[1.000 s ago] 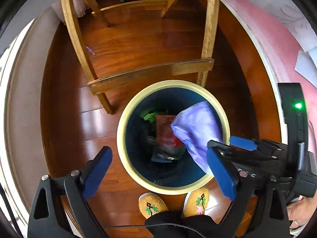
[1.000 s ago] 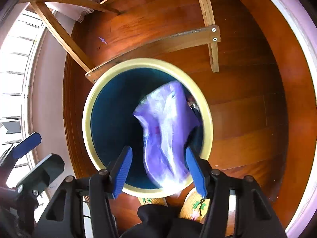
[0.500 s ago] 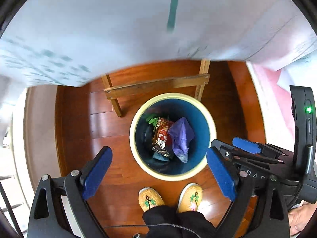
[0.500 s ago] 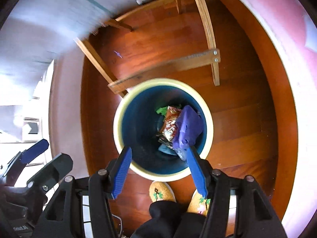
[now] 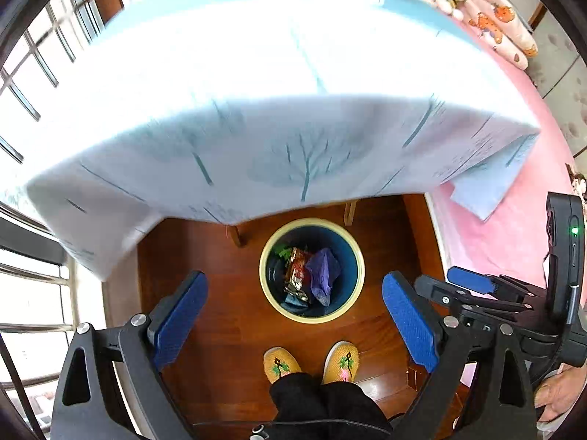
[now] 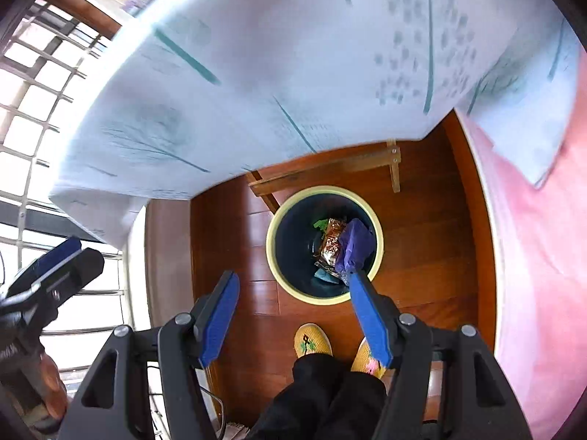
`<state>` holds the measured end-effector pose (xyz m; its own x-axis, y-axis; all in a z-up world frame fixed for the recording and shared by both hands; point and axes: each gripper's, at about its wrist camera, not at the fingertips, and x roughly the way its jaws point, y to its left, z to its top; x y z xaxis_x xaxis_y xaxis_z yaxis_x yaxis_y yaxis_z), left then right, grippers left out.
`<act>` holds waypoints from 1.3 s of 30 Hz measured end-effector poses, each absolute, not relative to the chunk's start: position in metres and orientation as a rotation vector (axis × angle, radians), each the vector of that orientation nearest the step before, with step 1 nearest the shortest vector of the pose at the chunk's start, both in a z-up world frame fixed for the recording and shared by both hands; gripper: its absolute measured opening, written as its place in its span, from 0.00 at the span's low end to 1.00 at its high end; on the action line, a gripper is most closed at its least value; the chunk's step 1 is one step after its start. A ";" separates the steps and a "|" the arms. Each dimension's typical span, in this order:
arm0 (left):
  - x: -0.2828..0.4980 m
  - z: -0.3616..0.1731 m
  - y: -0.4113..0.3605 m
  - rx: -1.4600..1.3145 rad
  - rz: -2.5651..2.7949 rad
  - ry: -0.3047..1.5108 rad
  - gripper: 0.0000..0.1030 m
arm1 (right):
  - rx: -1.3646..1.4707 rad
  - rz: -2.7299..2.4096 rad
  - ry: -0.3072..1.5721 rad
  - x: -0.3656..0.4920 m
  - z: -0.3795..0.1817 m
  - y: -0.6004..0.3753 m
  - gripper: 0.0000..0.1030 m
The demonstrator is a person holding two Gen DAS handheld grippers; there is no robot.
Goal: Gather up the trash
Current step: 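Move both empty tools back up over the table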
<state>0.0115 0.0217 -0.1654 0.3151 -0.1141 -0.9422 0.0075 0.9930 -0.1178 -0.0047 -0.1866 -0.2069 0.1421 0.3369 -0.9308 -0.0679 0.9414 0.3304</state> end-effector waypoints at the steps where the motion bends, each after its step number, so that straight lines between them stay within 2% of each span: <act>1: 0.010 -0.155 0.024 -0.093 -0.080 1.238 0.92 | 0.222 0.300 1.397 -0.005 -0.198 -0.186 0.61; 8: 0.007 -0.078 0.043 -0.081 -0.074 1.160 0.92 | 0.168 0.337 1.336 -0.009 -0.128 -0.174 0.61; 16: 0.014 -0.002 0.062 -0.085 -0.096 1.051 0.92 | 0.078 0.344 1.173 -0.001 -0.047 -0.155 0.61; 23: 0.029 0.038 0.070 -0.067 -0.127 0.956 0.92 | 0.032 0.298 1.014 0.018 0.011 -0.145 0.61; 30: 0.054 0.067 0.063 -0.042 -0.150 0.872 0.92 | -0.015 0.255 0.939 0.039 0.043 -0.142 0.61; 39: 0.107 0.078 0.053 -0.025 -0.127 0.837 0.92 | -0.087 0.233 0.889 0.102 0.050 -0.140 0.61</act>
<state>0.1065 0.0525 0.0783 0.6628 -0.1221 -0.7388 0.1024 0.9921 -0.0721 0.1021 -0.1403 0.0504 0.6067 0.1653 -0.7776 -0.2370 0.9713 0.0216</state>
